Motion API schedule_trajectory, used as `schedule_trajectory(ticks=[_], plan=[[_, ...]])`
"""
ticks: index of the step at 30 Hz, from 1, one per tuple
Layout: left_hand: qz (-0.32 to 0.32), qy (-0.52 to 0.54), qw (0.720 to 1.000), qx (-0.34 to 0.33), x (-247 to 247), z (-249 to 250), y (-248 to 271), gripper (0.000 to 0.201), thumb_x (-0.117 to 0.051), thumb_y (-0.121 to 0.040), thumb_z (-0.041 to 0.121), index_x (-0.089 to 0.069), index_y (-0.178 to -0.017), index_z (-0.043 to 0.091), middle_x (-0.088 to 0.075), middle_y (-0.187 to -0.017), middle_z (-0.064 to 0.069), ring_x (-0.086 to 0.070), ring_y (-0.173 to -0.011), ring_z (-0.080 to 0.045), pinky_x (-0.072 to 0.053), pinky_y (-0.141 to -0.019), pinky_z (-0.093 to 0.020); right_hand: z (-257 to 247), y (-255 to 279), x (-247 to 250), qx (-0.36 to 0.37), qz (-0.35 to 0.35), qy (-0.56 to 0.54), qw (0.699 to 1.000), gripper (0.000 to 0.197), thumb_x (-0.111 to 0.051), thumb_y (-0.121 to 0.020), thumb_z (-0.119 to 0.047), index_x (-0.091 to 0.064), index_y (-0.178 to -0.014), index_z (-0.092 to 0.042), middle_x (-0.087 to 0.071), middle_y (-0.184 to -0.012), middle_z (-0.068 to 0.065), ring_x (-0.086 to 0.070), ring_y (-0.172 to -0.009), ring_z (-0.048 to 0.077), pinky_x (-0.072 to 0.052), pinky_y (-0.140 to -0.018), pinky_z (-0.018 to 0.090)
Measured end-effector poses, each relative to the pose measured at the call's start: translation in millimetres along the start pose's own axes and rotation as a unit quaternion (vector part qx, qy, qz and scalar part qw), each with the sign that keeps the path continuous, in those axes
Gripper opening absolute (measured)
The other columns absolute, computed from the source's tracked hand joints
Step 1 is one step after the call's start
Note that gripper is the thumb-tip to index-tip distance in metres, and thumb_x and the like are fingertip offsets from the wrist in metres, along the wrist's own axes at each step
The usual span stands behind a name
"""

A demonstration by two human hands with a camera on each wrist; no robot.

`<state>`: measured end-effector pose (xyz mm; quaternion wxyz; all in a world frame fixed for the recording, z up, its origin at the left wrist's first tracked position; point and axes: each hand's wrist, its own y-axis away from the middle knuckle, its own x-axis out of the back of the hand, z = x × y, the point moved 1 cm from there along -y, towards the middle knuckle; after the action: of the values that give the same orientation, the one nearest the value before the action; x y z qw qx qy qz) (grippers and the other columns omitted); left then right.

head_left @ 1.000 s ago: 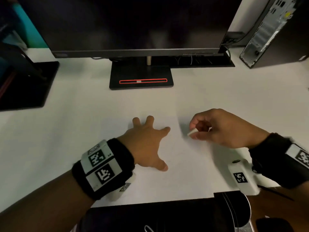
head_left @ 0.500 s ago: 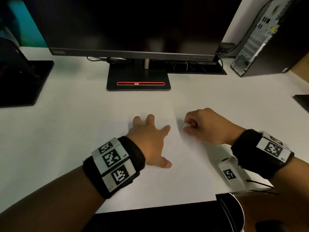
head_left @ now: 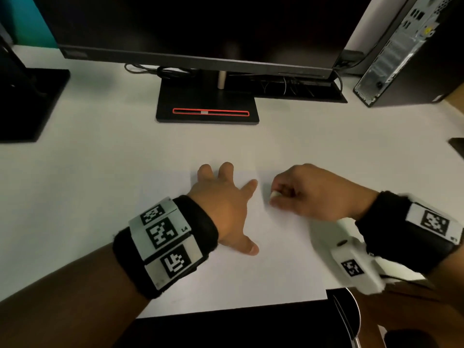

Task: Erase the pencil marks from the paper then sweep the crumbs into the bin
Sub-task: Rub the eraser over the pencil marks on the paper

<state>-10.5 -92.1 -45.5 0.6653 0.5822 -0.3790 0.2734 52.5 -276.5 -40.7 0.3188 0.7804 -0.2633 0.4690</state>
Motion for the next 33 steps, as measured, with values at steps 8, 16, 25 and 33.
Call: schedule_trajectory(ticks=[8,16,25,33], plan=[[0.005,-0.009,1.000,0.005,-1,0,0,0.124,-0.064,-0.065,0.085,0.007,-0.156,0.040,-0.004,-0.151,-0.008,-0.014,-0.133,-0.045,-0.051,-0.092,-0.045,-3,-5,-1,-0.007,-0.002,-0.021,1.000,0.026,-0.064,-0.093,-0.029,-0.064,-0.079,-0.007,-0.063,-0.068,0.006,-0.053,-0.060,0.020,-0.044,-0.058,0.032],[0.013,-0.012,1.000,-0.003,-1,-1,1,0.123,-0.062,-0.065,0.086,0.005,-0.156,0.039,-0.007,-0.149,-0.009,-0.018,-0.131,-0.043,-0.050,-0.093,-0.046,0,-9,0,-0.034,0.004,-0.038,0.999,0.028,-0.065,-0.091,-0.029,-0.064,-0.076,-0.006,-0.063,-0.066,0.008,-0.045,-0.053,0.011,-0.040,-0.053,0.026],[0.016,-0.012,1.000,-0.003,-1,-1,0,0.122,-0.063,-0.065,0.085,0.004,-0.157,0.039,-0.010,-0.148,-0.010,-0.019,-0.130,-0.043,-0.047,-0.091,-0.043,-3,-10,3,-0.036,-0.019,-0.031,0.999,0.032,-0.064,-0.092,-0.031,-0.063,-0.072,-0.005,-0.064,-0.066,0.010,-0.049,-0.055,0.020,-0.043,-0.055,0.034],[0.021,-0.024,0.999,-0.001,-1,0,0,0.123,-0.061,-0.065,0.087,0.006,-0.157,0.039,-0.012,-0.146,-0.011,-0.021,-0.128,-0.042,-0.044,-0.084,-0.040,-6,-11,1,-0.042,-0.017,-0.033,0.998,0.037,-0.063,-0.092,-0.031,-0.060,-0.069,-0.003,-0.060,-0.060,0.007,-0.044,-0.051,0.012,-0.041,-0.054,0.033]])
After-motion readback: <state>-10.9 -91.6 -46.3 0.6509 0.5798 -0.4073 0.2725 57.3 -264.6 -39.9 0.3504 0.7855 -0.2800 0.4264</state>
